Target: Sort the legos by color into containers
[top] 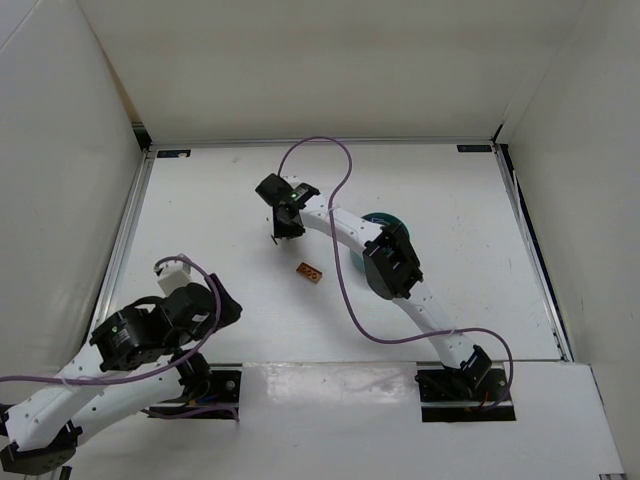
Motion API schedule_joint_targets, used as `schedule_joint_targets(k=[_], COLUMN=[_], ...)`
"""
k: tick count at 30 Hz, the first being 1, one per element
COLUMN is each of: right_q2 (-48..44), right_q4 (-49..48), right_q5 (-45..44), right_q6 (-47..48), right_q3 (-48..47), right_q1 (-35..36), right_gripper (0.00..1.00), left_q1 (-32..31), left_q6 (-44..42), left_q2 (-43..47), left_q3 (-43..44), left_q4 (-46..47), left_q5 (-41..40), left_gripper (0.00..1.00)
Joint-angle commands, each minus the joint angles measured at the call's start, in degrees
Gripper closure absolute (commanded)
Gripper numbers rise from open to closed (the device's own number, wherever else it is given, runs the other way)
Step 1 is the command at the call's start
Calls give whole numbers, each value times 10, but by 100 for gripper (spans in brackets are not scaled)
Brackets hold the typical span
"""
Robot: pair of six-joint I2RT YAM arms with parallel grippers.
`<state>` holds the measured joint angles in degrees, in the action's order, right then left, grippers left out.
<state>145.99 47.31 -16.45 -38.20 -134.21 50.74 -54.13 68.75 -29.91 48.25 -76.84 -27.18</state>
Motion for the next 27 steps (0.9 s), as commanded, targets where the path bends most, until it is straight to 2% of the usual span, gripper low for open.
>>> schedule_joint_targets(k=[1,2,3,19,22,27], right_q2=[15,23,25,58,82,79], right_q4=[33,36,43,120,145,145], right_q5=[1,4,8,60,60,73], right_q6=[-8,-12,-14,-37,-24,-6], right_q3=[-49,-56,-72,-148,-188,-186], right_q1=[-2,-6,-6,-31,-27,-30], right_gripper=[65,71,72,68,63,54], left_q1=[-2,-1,-1,-1,-1,-1], left_q6=[-9,-12,-13,-14,-17,-20], left_q2=[4,5,5,43,49,66], left_q3=[31,45,48,99,101,99], left_q4=[-20,-23,-36,-98,-99,-94], left_q5=[-9,-10,-13,-67,-72,-78], left_gripper=[0,0,0,0,0,0])
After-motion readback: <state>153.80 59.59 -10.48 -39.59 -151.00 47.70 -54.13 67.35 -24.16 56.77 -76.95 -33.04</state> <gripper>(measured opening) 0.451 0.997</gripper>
